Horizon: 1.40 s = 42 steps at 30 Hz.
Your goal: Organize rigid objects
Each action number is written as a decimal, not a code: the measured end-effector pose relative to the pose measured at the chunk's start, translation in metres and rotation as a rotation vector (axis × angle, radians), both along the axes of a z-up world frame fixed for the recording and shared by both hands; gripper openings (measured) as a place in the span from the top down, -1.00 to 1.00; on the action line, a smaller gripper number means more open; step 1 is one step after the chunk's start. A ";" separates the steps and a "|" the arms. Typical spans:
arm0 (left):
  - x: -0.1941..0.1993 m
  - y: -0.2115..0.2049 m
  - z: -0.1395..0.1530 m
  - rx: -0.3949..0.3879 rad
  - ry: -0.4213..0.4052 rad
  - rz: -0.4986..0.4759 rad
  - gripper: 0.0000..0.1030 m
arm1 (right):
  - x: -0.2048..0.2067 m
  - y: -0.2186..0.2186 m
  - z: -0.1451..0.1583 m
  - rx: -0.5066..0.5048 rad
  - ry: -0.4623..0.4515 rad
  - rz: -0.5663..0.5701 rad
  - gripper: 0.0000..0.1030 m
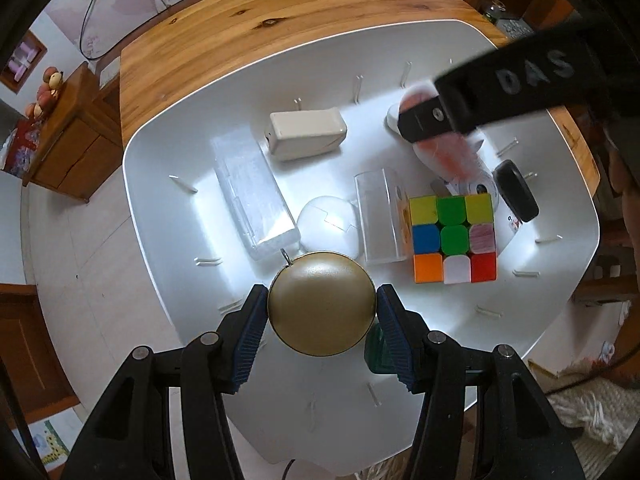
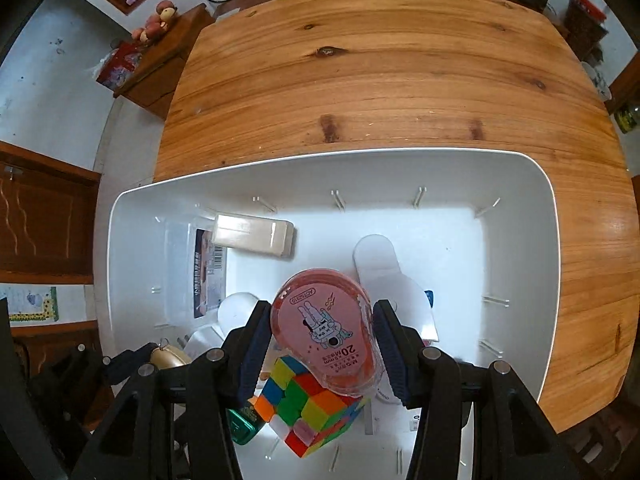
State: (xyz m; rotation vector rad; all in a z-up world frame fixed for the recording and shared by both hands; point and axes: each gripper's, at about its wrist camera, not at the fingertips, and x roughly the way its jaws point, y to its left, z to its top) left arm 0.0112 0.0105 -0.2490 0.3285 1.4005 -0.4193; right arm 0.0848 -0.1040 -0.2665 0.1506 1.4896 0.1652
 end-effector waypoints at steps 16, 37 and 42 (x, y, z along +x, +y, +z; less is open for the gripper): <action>-0.023 0.005 0.055 -0.068 -0.142 0.076 -0.50 | -0.066 -0.026 0.085 0.002 -0.222 -0.085 -0.28; -0.038 -0.019 0.188 -0.161 -0.404 0.264 -0.50 | -0.146 -0.051 0.183 -0.136 -0.525 -0.120 -0.28; -0.039 -0.033 0.198 -0.152 -0.432 0.310 -0.50 | -0.156 -0.060 0.206 -0.191 -0.610 -0.086 -0.48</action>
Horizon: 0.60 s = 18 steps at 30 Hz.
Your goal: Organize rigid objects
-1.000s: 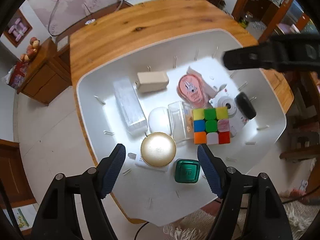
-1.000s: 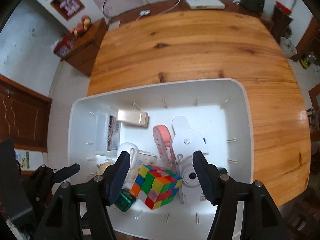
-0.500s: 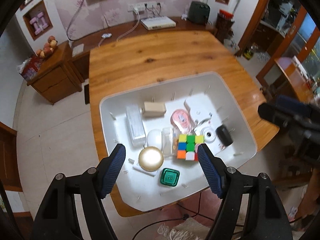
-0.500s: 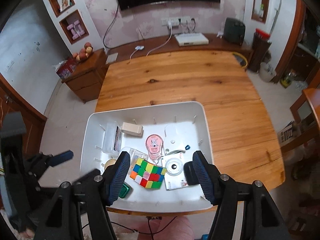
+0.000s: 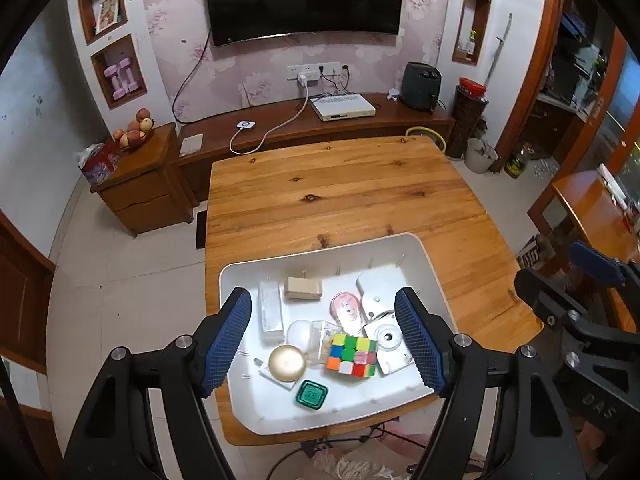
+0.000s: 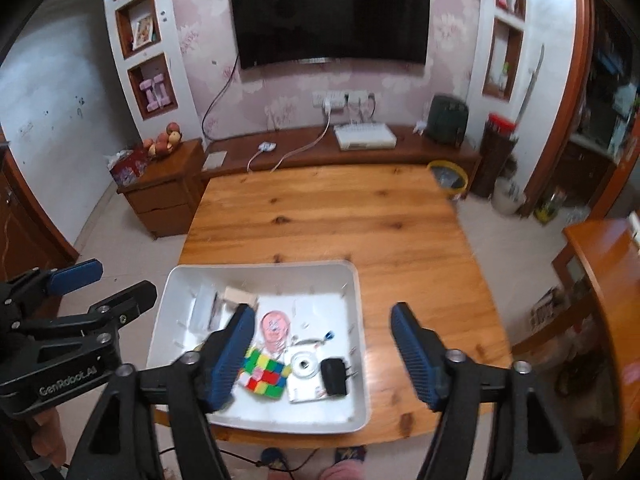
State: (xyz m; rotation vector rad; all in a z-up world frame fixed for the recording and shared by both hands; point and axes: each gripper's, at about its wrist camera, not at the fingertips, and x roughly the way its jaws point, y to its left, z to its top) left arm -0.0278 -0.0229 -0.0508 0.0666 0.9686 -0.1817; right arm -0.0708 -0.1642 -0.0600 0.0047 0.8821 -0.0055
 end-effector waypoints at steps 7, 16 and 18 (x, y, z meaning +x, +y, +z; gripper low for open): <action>0.000 -0.009 0.001 0.035 -0.021 0.076 -0.50 | -0.005 -0.016 0.017 -0.024 -0.072 0.037 -0.53; 0.000 -0.007 0.002 0.033 -0.014 0.153 -0.50 | 0.015 -0.030 0.009 -0.003 -0.020 0.035 -0.54; 0.001 -0.008 0.001 0.036 -0.010 0.160 -0.50 | 0.018 -0.031 0.007 -0.003 -0.009 0.044 -0.54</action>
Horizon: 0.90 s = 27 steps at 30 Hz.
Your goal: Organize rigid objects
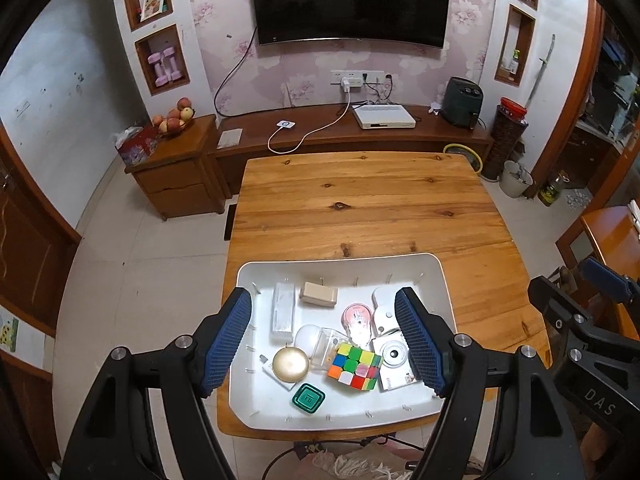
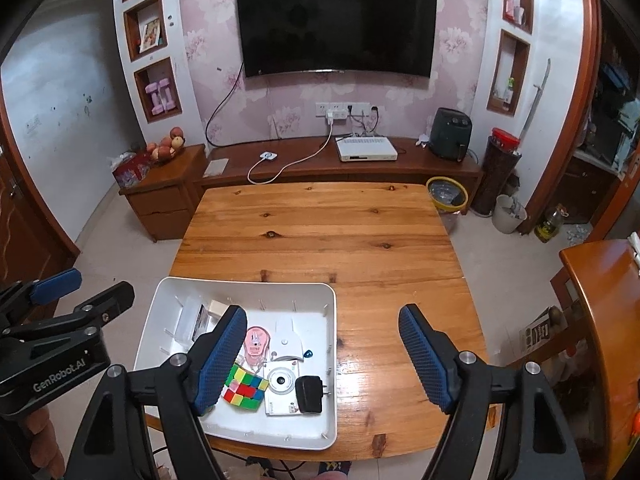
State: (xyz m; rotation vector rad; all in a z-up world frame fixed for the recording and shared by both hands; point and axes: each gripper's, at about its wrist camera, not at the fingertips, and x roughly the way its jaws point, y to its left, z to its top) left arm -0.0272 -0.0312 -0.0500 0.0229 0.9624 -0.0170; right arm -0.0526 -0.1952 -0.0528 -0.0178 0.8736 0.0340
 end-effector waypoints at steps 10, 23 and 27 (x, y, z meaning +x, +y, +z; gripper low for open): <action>0.002 -0.001 -0.004 -0.014 0.020 0.023 -0.50 | 0.009 0.002 -0.002 -0.017 0.010 0.025 -0.54; 0.002 -0.005 -0.008 -0.025 0.042 0.020 -0.50 | 0.009 -0.009 -0.004 -0.026 0.027 -0.021 -0.54; 0.001 -0.007 -0.009 -0.021 0.047 0.015 -0.50 | 0.008 -0.011 -0.006 -0.024 0.035 -0.025 -0.54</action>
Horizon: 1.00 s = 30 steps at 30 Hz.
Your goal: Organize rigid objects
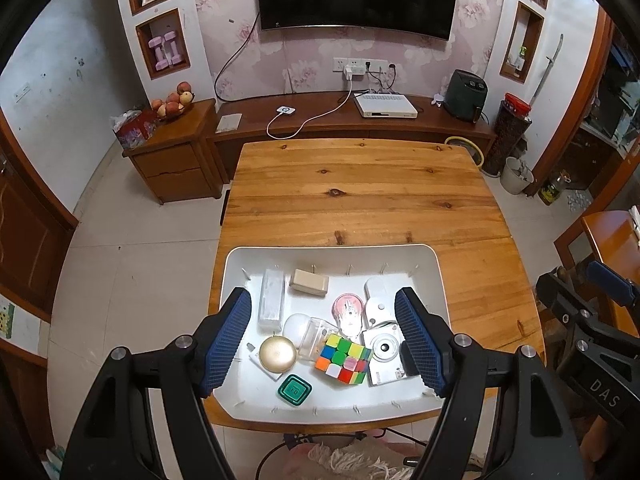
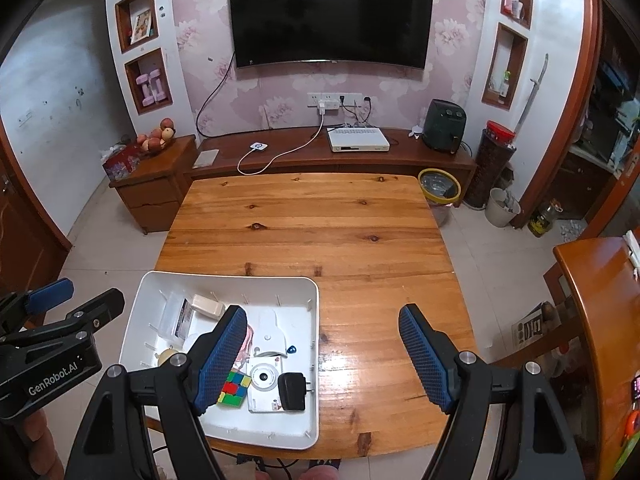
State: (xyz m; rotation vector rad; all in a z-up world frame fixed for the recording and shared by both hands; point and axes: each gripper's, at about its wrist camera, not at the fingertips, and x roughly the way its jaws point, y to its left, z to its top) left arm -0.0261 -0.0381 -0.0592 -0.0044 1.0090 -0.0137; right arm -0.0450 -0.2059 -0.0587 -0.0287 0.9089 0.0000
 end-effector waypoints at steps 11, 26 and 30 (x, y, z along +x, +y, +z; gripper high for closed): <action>-0.002 0.000 -0.001 0.007 0.009 -0.002 -0.50 | -0.001 -0.001 -0.001 0.001 0.002 -0.001 -0.54; -0.004 -0.003 -0.006 0.014 0.019 -0.010 -0.50 | -0.003 -0.003 0.000 0.002 -0.002 0.001 -0.54; -0.004 -0.004 -0.006 0.014 0.019 -0.009 -0.50 | -0.004 -0.004 0.000 0.004 -0.001 -0.003 -0.54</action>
